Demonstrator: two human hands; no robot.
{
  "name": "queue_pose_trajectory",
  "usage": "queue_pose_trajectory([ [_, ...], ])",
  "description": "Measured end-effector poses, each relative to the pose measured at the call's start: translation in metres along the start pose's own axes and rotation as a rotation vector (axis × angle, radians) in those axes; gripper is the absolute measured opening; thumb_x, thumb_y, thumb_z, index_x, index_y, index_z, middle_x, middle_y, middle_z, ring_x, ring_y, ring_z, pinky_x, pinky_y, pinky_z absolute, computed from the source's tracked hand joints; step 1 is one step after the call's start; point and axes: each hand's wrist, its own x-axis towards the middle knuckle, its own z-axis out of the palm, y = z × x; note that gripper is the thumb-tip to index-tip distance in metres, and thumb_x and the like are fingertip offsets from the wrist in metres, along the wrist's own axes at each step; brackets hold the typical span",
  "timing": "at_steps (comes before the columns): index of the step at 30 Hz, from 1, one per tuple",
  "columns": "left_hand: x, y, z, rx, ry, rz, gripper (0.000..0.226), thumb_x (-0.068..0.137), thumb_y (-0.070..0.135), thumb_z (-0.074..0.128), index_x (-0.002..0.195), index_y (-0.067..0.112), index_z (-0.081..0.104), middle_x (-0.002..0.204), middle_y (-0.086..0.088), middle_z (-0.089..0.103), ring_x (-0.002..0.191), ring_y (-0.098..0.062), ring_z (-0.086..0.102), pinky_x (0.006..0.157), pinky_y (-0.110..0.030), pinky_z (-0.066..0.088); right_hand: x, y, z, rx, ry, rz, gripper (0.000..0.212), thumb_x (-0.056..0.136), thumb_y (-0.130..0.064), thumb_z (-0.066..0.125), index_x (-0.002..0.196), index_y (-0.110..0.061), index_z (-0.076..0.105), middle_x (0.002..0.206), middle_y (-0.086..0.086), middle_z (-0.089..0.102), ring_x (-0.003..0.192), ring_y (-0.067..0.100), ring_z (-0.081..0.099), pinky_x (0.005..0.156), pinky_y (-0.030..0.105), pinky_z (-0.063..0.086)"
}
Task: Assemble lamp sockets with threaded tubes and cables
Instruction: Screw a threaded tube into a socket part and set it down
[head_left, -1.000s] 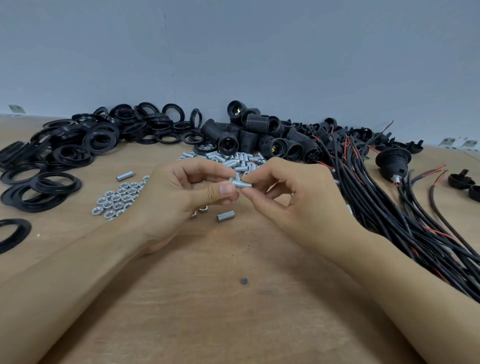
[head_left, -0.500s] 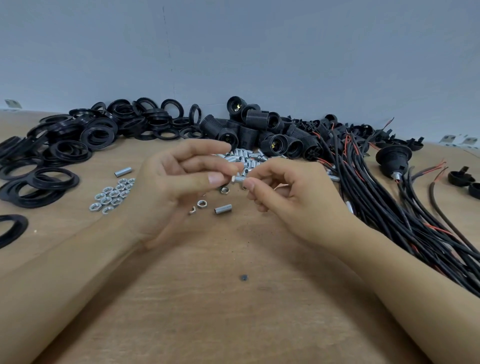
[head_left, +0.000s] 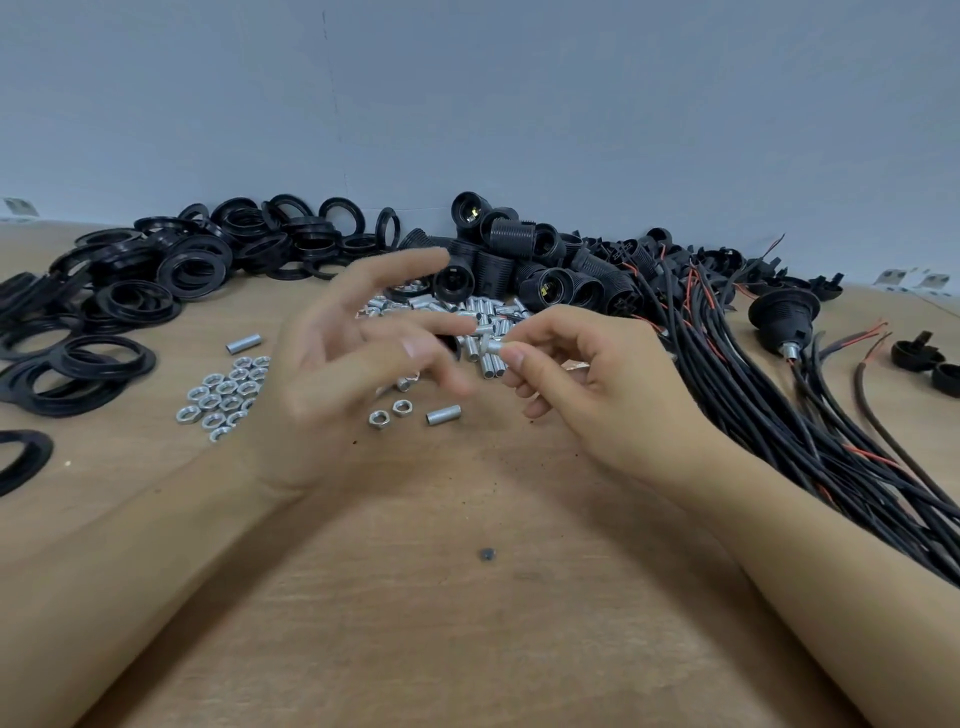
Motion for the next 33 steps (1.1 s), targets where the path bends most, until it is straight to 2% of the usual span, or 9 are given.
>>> queue_pose_trajectory([
  [4,0.0,0.003,0.001,0.005,-0.015,0.007,0.059,0.076,0.026,0.061,0.132,0.01,0.054,0.111,-0.012,0.073,0.118,-0.034,0.061,0.102,-0.046,0.046,0.0,0.0,0.0,0.026,0.001,0.018,0.009,0.094,-0.019,0.063,0.091,-0.014,0.07,0.077,-0.005,0.069,0.069,0.011,0.067,0.058,0.025,0.059],
  [8,0.0,0.004,0.0,0.008,0.05,0.033,0.045,0.077,0.025,0.057,0.119,0.009,0.062,0.08,-0.011,0.074,0.105,-0.029,0.067,0.093,-0.036,0.05,0.001,0.001,-0.001,0.012,0.003,0.017,0.009,0.094,-0.019,0.063,0.092,-0.016,0.07,0.079,-0.006,0.069,0.07,0.012,0.068,0.057,0.027,0.06],
  [12,-0.003,0.002,0.003,0.199,-0.109,0.04,0.062,0.078,0.03,0.062,0.136,0.014,0.051,0.123,-0.005,0.07,0.127,-0.022,0.057,0.107,-0.039,0.042,0.0,0.002,0.001,-0.009,-0.021,0.008,0.008,0.094,-0.02,0.063,0.093,-0.015,0.07,0.075,-0.003,0.068,0.069,0.013,0.068,0.057,0.032,0.06],
  [17,-0.004,0.006,0.002,0.138,0.02,0.175,0.041,0.083,0.023,0.054,0.12,0.005,0.058,0.067,-0.006,0.071,0.102,-0.032,0.065,0.094,-0.039,0.047,0.0,0.004,-0.002,-0.017,0.003,0.032,0.008,0.094,-0.021,0.064,0.092,-0.017,0.07,0.075,-0.004,0.069,0.069,0.012,0.068,0.056,0.032,0.06],
  [20,-0.004,0.006,-0.001,0.215,0.034,0.187,0.041,0.082,0.024,0.057,0.119,0.007,0.059,0.088,-0.005,0.074,0.097,-0.026,0.066,0.086,-0.038,0.048,0.0,0.003,-0.001,-0.012,-0.012,0.041,0.007,0.094,-0.02,0.064,0.092,-0.016,0.07,0.075,-0.005,0.068,0.07,0.011,0.067,0.056,0.031,0.06],
  [23,-0.007,0.0,0.001,0.447,-0.081,0.148,0.06,0.081,0.03,0.061,0.138,0.015,0.048,0.127,0.001,0.066,0.126,-0.021,0.056,0.102,-0.046,0.043,-0.001,0.002,0.0,-0.025,-0.029,0.041,0.007,0.094,-0.022,0.063,0.091,-0.018,0.069,0.075,-0.004,0.068,0.069,0.012,0.067,0.057,0.033,0.06],
  [25,-0.009,-0.002,0.002,0.504,-0.182,0.124,0.068,0.083,0.029,0.063,0.146,0.017,0.041,0.134,0.004,0.062,0.135,-0.019,0.049,0.112,-0.049,0.036,-0.001,0.001,0.0,-0.025,-0.031,0.035,0.008,0.094,-0.019,0.063,0.091,-0.015,0.069,0.074,-0.004,0.067,0.068,0.013,0.065,0.056,0.034,0.06],
  [29,-0.008,0.002,0.0,0.533,-0.125,0.248,0.056,0.086,0.023,0.061,0.139,0.01,0.047,0.121,0.0,0.069,0.124,-0.025,0.058,0.106,-0.049,0.042,0.001,0.001,-0.002,-0.131,-0.031,0.013,0.007,0.094,-0.017,0.064,0.089,-0.016,0.069,0.07,-0.017,0.061,0.068,0.003,0.061,0.064,0.029,0.056],
  [33,-0.005,0.003,0.0,0.621,0.023,0.263,0.034,0.088,0.016,0.062,0.122,0.019,0.061,0.099,0.005,0.073,0.106,-0.016,0.067,0.098,-0.035,0.048,0.002,0.002,-0.012,-0.273,-0.033,0.02,0.01,0.095,-0.022,0.062,0.092,-0.016,0.069,0.075,-0.014,0.065,0.071,0.001,0.061,0.066,0.022,0.05],
])
